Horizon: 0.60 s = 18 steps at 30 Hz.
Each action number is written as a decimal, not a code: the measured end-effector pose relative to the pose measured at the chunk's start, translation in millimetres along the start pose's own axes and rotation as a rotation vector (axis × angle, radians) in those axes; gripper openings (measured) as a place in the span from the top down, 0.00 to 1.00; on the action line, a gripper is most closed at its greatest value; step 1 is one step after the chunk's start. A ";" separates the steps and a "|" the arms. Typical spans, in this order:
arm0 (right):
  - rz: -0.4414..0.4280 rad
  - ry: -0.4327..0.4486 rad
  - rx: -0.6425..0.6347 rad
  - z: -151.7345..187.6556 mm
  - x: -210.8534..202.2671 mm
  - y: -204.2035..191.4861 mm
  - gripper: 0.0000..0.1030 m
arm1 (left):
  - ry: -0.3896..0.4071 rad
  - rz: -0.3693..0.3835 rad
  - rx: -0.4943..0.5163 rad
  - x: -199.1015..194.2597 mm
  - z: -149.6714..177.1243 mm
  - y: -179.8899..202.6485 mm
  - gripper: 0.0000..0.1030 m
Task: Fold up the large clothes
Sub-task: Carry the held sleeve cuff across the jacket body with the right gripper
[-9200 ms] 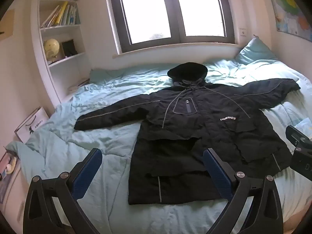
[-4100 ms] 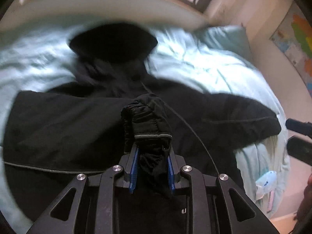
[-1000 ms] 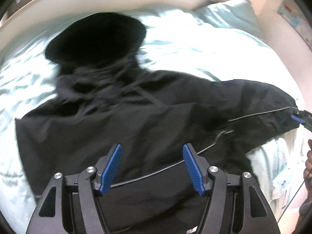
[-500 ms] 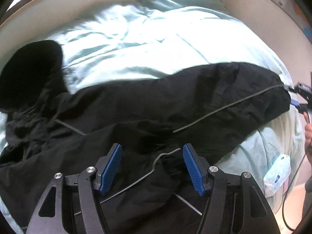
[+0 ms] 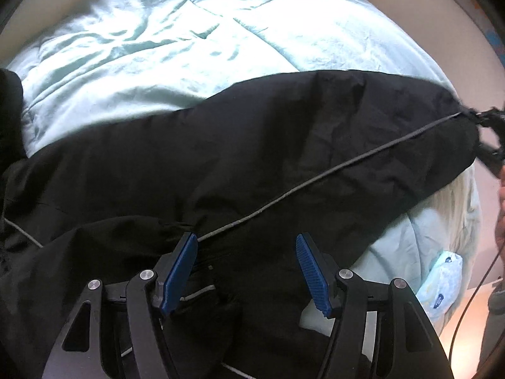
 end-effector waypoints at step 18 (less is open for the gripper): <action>-0.019 -0.084 -0.351 77.3 10.1 -113.9 0.72 | 0.124 -0.025 -0.073 -81.0 4.6 -37.5 0.35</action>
Point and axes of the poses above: each gripper's, at about its wrist camera, not at the fingertips, and x roughly the way its jaws point, y to its right, z to its underside, the point moved 2 cm from there along x, roughly the way its jaws point, and after that the axes turned 11 degrees about y, right-handed, at the moved point
